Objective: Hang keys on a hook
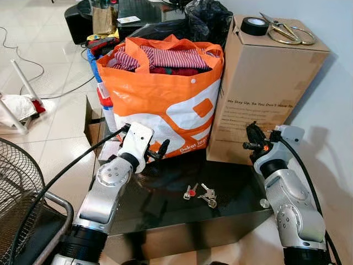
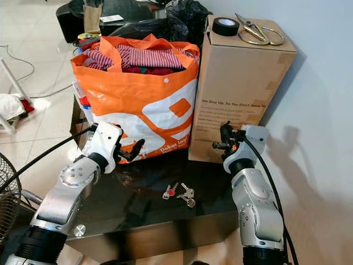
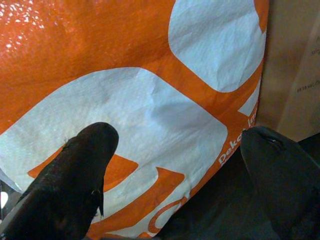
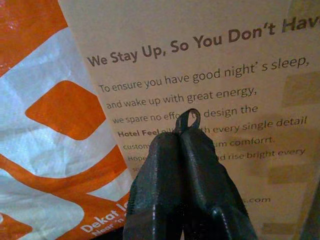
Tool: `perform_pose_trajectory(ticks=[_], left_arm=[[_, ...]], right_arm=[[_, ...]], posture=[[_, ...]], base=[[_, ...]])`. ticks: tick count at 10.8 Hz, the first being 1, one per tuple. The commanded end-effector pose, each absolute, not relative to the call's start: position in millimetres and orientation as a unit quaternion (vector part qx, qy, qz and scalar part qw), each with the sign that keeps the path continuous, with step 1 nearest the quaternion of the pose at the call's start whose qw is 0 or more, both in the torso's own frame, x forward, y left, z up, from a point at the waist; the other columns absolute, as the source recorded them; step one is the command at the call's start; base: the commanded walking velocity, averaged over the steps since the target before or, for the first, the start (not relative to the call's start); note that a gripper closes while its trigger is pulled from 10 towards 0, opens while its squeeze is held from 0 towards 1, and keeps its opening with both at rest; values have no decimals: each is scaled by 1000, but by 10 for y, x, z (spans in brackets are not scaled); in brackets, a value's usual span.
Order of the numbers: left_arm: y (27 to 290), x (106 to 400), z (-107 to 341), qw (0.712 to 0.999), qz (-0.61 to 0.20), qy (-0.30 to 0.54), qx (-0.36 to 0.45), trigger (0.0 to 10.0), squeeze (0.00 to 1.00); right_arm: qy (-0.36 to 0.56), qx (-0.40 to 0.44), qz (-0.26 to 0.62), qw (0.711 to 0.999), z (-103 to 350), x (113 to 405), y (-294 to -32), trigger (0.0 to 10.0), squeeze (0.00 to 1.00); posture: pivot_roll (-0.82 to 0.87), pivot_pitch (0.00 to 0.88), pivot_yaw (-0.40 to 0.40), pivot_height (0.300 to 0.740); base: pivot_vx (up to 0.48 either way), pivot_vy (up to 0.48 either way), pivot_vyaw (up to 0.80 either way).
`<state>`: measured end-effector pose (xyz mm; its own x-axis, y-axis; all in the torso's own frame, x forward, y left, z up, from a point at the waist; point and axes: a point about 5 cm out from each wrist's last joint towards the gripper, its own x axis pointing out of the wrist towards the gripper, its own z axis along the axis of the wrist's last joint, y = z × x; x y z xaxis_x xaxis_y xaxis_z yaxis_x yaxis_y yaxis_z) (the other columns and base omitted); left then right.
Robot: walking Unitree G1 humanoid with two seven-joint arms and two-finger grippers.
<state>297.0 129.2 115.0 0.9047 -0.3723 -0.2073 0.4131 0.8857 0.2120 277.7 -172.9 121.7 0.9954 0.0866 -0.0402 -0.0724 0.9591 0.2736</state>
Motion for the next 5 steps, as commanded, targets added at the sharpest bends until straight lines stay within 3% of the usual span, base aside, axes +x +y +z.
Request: perform_pose_trajectory(ticks=[1, 5], left_arm=[[1299, 2986, 1184, 969, -198, 74, 125, 10000, 12], [1337, 2976, 1189, 971, -192, 74, 124, 10000, 16]], right_arm=[[27, 147, 41, 988, 1235, 2796, -1731, 10000, 0], [52, 162, -19, 985, 1133, 2774, -1825, 10000, 0]], posture=[[-95, 0, -36, 740], [-88, 0, -32, 740]], base=[[0, 0, 0], [0, 0, 0]])
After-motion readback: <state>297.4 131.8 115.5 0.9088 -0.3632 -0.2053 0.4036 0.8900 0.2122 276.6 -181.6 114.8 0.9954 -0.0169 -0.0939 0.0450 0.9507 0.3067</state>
